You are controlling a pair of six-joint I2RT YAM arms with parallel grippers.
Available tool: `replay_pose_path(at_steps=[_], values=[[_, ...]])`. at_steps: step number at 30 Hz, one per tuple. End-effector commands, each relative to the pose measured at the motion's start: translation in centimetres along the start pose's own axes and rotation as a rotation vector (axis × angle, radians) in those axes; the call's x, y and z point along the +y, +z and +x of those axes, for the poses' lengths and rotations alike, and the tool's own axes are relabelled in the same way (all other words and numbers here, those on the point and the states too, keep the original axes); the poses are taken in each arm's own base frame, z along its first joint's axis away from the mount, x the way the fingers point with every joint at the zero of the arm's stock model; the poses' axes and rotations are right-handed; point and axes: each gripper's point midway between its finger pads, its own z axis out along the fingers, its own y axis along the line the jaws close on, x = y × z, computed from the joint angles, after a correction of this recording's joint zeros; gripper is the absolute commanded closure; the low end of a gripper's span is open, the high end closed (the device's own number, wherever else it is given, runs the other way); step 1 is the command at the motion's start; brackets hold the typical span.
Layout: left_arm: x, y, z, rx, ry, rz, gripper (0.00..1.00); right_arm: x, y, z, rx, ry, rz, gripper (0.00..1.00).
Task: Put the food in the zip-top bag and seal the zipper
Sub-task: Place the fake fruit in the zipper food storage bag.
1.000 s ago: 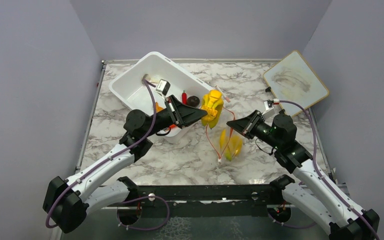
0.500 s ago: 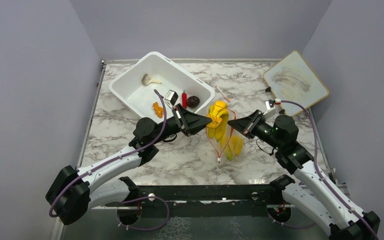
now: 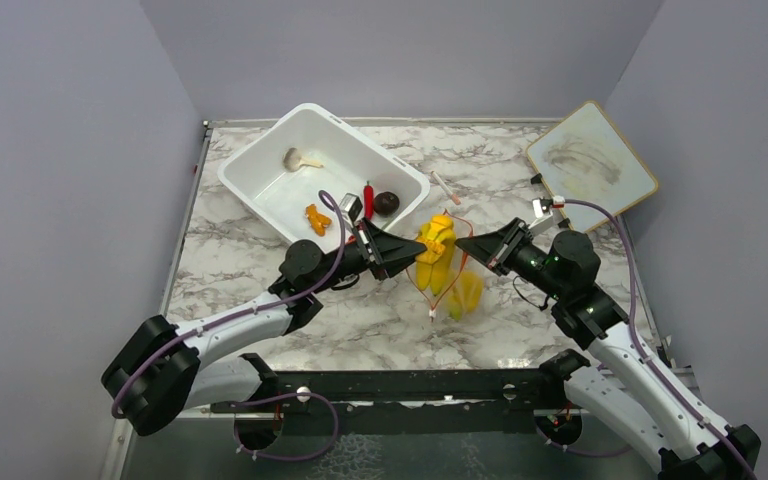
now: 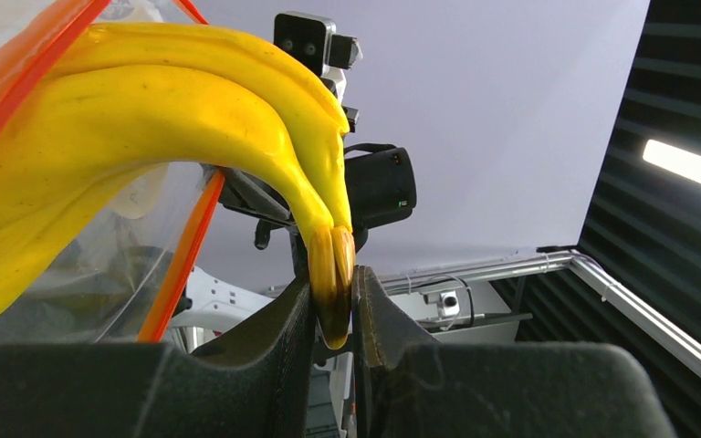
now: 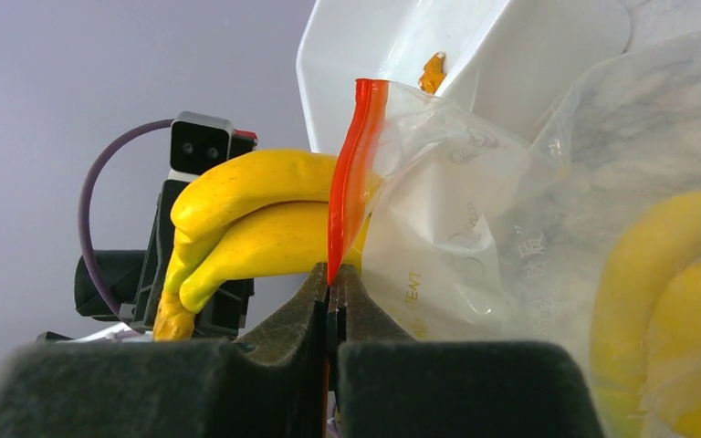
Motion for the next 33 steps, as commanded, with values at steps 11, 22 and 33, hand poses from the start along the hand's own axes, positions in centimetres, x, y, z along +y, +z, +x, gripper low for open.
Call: replay_pose_path(at_steps=[11, 22, 33], values=[[1.5, 0.4, 0.7, 0.018, -0.005, -0.037, 1.0, 2.9, -0.7, -1.3, -0.045, -0.119, -0.105, 0.99], [3.8, 0.8, 1.0, 0.017, -0.018, -0.122, 1.0, 4.0, -1.0, -1.4, -0.041, -0.154, -0.149, 0.99], [4.9, 1.3, 0.1, -0.026, 0.006, -0.181, 0.66, 4.4, -1.1, -0.5, 0.009, -0.181, -0.185, 0.99]])
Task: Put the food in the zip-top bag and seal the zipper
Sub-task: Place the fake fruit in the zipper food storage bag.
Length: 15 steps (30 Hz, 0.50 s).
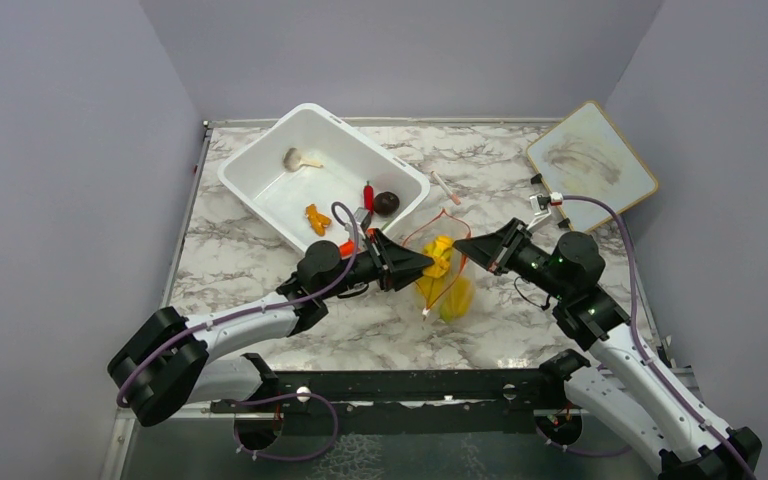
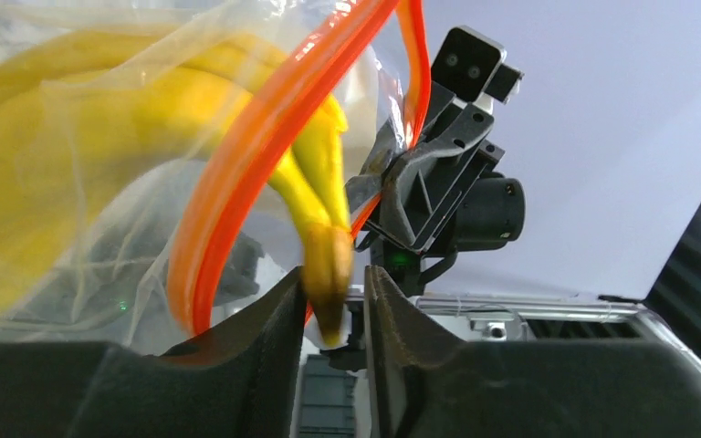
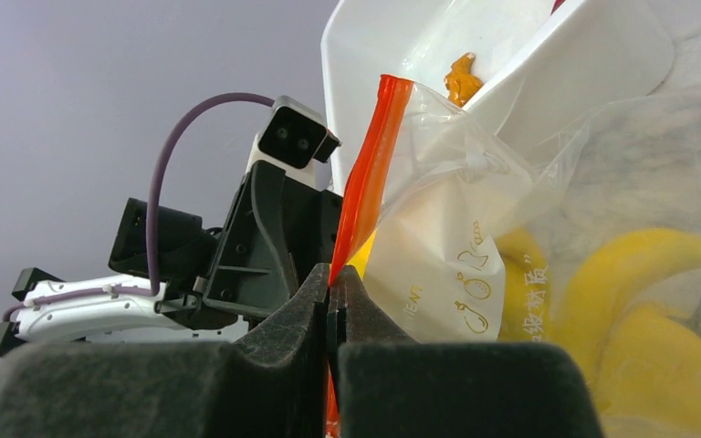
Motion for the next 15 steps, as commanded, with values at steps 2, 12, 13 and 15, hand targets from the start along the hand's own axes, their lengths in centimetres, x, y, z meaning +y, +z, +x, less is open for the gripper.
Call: replay_pose_path(at_steps=[2, 12, 13, 15], values=[[-1.2, 1.0, -0.1, -0.001, 0.074, 0.002, 0.54, 2.6, -0.5, -1.2, -0.031, -0.064, -0.084, 0.99], [-3.4, 1.0, 0.4, 0.012, 0.214, 0.017, 0.46, 2.6, -0.8, -1.8, -0.055, -0.086, -0.06, 0.99], [-3.6, 0.9, 0.4, 0.01, 0.233, 0.015, 0.46, 2.6, -0.8, -1.9, -0.057, -0.089, -0.057, 0.99], [-4.0, 0.7, 0.3, -0.001, 0.277, 0.014, 0.45, 2.7, -0.9, -2.1, -0.063, -0.097, -0.053, 0.99]])
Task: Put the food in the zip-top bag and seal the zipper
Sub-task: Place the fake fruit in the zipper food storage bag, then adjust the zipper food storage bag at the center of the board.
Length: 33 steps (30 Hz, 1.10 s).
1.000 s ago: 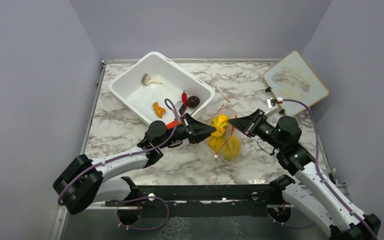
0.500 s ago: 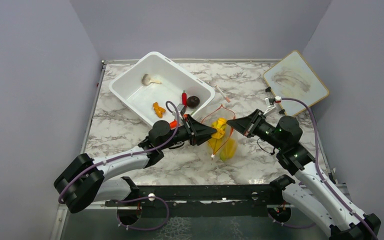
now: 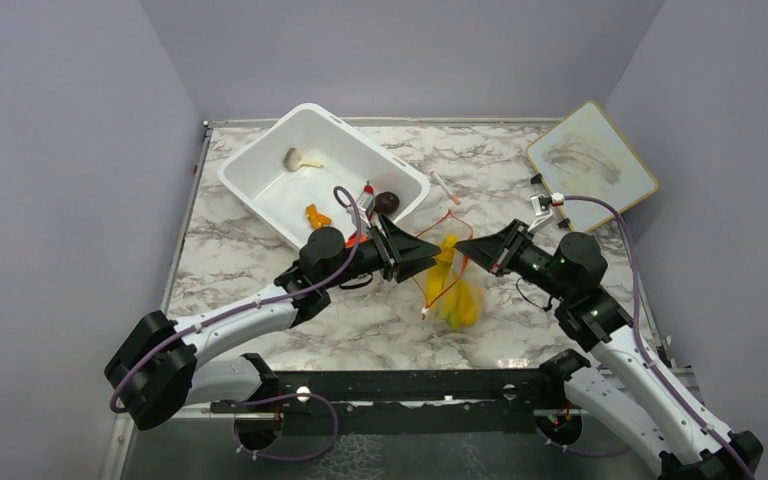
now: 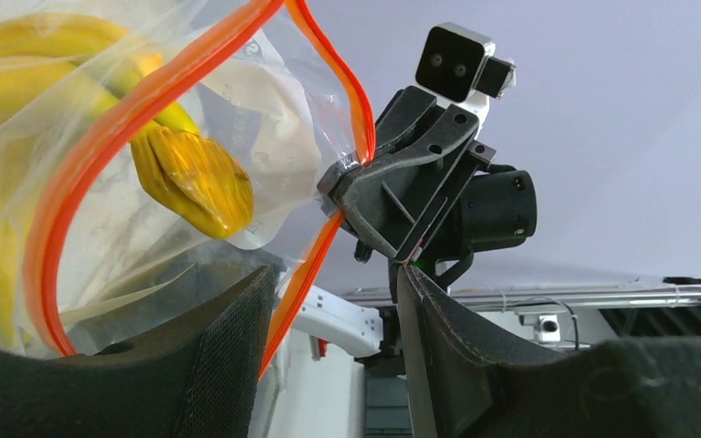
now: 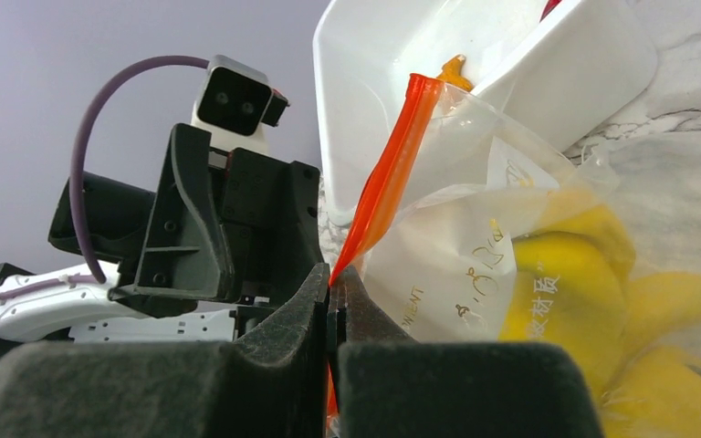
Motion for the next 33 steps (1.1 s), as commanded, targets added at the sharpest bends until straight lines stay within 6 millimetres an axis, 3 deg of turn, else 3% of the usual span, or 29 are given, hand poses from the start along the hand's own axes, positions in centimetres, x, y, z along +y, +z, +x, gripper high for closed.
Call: replay_pose_path(at_steps=[1, 6, 13, 18, 25, 28, 29, 32, 33], values=[[-2.4, -0.5, 0.1, -0.006, 0.147, 0.024, 0.46, 2.6, -0.6, -2.4, -0.073, -0.063, -0.049, 0.99], [-3.3, -1.3, -1.0, -0.056, 0.351, -0.048, 0.46, 3.1, -1.1, -3.2, -0.097, -0.105, -0.042, 0.99], [-1.2, -3.5, -5.5, -0.172, 0.726, -0.377, 0.43, 4.4, -1.8, -3.6, -0.106, -0.16, -0.075, 0.99], [-0.4, -2.7, -5.1, -0.09, 0.798, -0.394, 0.4, 3.4, -1.3, -2.8, -0.067, -0.138, -0.048, 0.99], [2.8, -1.2, -5.1, -0.01, 0.807, -0.466, 0.41, 3.4, -1.2, -2.6, -0.052, -0.127, -0.049, 0.99], [3.2, -0.9, -5.5, -0.009, 0.817, -0.488, 0.53, 3.1, -1.4, -2.4, -0.045, -0.127, -0.034, 0.99], [2.9, -0.8, -5.5, -0.009, 0.82, -0.482, 0.6, 2.9, -1.4, -2.3, -0.044, -0.126, -0.024, 0.99], [1.6, -0.6, -5.5, -0.023, 0.826, -0.45, 0.96, 1.9, -1.6, -2.2, -0.044, -0.129, 0.025, 0.99], [0.8, -0.6, -5.4, -0.029, 0.827, -0.429, 1.0, 1.3, -1.7, -2.3, -0.045, -0.133, 0.06, 0.99]])
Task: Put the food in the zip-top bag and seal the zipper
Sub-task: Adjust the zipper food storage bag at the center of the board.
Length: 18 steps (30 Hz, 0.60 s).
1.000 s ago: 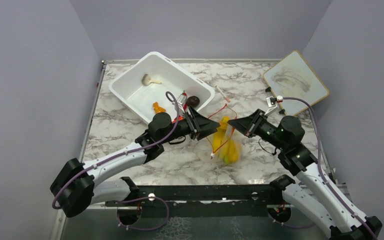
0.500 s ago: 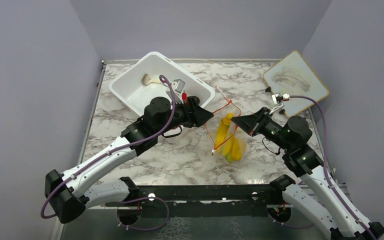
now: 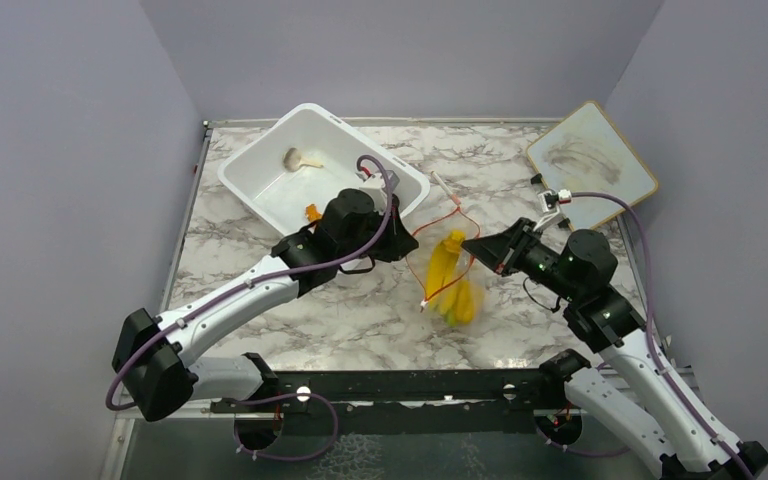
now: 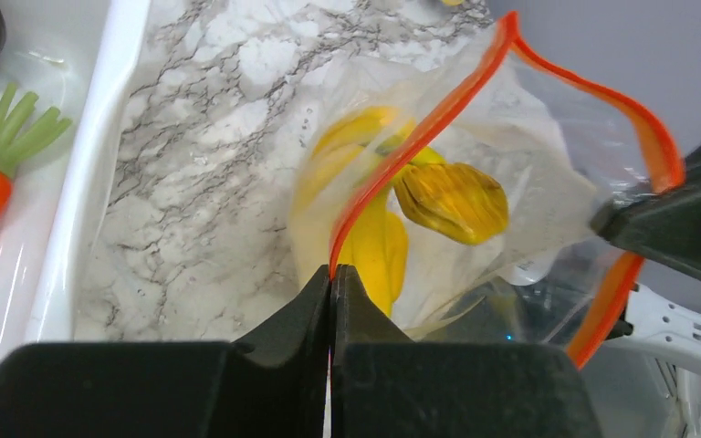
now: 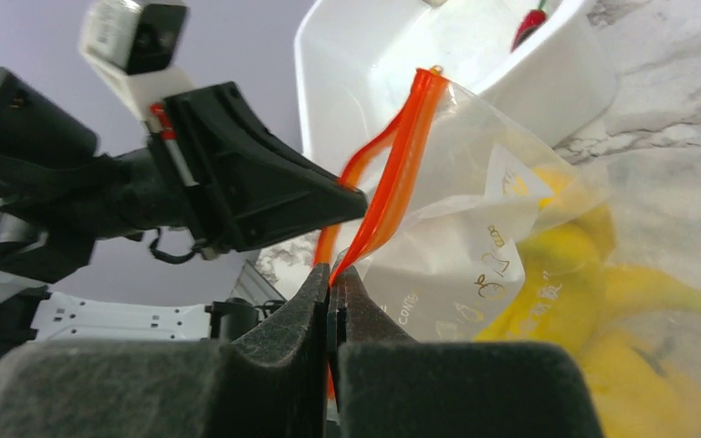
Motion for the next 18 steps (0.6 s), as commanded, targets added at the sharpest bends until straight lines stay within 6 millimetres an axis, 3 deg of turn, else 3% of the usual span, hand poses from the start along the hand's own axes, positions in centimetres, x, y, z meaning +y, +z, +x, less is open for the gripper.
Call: replay_pose_path(at_steps=[1, 6, 8, 11, 14, 16, 18], values=[[-3.3, -1.9, -3.6, -0.097, 0.032, 0.092, 1.0, -0.8, -0.7, -1.2, -0.031, -0.05, 0.09, 0.99], [-7.4, -4.7, -5.5, -0.169, -0.007, 0.271, 1.0, -6.6, -2.6, -2.7, -0.02, -0.134, 0.489, 0.99], [-8.1, -5.2, -5.7, -0.191, -0.019, 0.318, 1.0, -7.3, -3.4, -3.7, -0.028, -0.167, 0.565, 0.99], [-7.8, -4.7, -5.2, -0.184, -0.017, 0.319, 1.0, -6.1, -3.8, -5.2, -0.075, -0.185, 0.553, 0.99], [-7.4, -3.8, -4.4, -0.152, -0.016, 0.313, 1.0, -2.7, -3.7, -6.3, -0.133, -0.203, 0.398, 0.99], [-7.3, -3.4, -4.1, -0.14, -0.011, 0.31, 1.0, -1.1, -3.5, -6.4, -0.159, -0.209, 0.3, 0.99], [-6.8, -3.1, -4.0, -0.138, 0.0, 0.29, 1.0, -0.9, -3.2, -5.8, -0.149, -0.205, 0.263, 0.99]])
